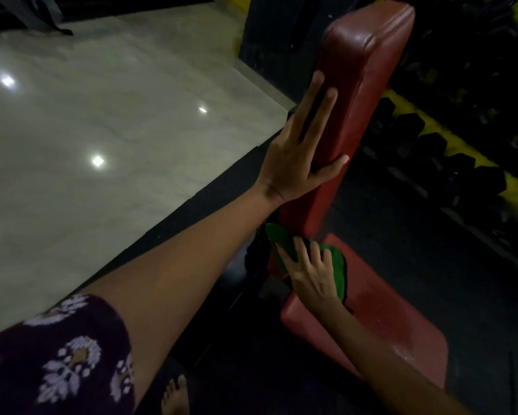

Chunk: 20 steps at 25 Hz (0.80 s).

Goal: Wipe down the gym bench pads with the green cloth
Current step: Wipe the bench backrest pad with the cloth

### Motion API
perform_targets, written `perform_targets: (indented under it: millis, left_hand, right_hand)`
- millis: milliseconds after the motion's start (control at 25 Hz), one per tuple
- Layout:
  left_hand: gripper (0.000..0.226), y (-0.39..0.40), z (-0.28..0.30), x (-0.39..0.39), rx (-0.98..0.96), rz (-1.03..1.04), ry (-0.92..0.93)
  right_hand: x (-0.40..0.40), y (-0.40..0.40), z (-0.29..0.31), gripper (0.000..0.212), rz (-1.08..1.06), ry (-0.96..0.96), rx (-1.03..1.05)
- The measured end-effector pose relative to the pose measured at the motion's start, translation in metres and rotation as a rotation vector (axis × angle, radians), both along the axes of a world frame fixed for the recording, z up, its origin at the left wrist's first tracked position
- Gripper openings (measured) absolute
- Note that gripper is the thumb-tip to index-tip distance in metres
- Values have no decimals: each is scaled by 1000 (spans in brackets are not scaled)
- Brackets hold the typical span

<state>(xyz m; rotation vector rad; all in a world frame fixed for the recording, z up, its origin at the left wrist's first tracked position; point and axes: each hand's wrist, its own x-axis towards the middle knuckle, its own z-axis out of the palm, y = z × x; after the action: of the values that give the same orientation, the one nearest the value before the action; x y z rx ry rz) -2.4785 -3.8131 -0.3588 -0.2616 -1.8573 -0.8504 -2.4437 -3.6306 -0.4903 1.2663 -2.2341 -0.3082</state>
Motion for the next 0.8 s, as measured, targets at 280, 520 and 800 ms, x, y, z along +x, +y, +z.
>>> perform_targets:
  millis: [280, 520, 800]
  left_hand:
    - [104, 0, 0, -2, 1, -31, 34]
    - [105, 1, 0, -3, 9, -21, 36]
    - [103, -2, 3, 2, -64, 16, -5]
  right_hand:
    - [22, 18, -76, 43, 14, -82, 690]
    - [11, 28, -78, 53, 42, 17, 620]
    - [47, 54, -73, 64, -500, -698, -96]
